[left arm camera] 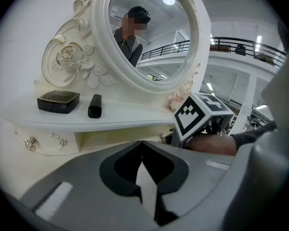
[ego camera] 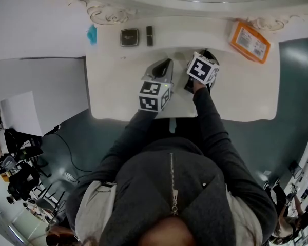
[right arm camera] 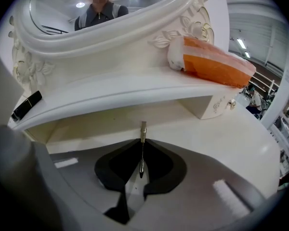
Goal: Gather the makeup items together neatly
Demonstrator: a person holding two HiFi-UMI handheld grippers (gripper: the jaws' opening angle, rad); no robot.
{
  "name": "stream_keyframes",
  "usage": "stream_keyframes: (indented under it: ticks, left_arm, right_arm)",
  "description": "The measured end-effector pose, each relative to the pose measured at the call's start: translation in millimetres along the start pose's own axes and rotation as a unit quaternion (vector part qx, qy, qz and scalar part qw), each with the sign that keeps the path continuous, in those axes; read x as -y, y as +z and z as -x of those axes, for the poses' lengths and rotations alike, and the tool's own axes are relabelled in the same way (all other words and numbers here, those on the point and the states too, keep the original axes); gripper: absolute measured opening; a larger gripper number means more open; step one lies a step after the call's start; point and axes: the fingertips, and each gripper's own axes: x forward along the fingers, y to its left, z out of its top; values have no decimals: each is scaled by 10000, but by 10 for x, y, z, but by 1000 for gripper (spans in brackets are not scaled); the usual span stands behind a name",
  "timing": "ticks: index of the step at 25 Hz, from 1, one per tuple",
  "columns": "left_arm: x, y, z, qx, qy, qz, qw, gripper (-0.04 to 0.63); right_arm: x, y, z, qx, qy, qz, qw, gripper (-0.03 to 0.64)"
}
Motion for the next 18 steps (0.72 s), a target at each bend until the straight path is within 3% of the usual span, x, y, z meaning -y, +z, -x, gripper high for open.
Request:
stream_keyframes:
  ticks: [18]
  left_arm:
    - [136, -97, 161, 38, -28, -65, 10000, 9]
  right_arm:
    - [66, -203, 224, -111, 97, 173, 9997, 29]
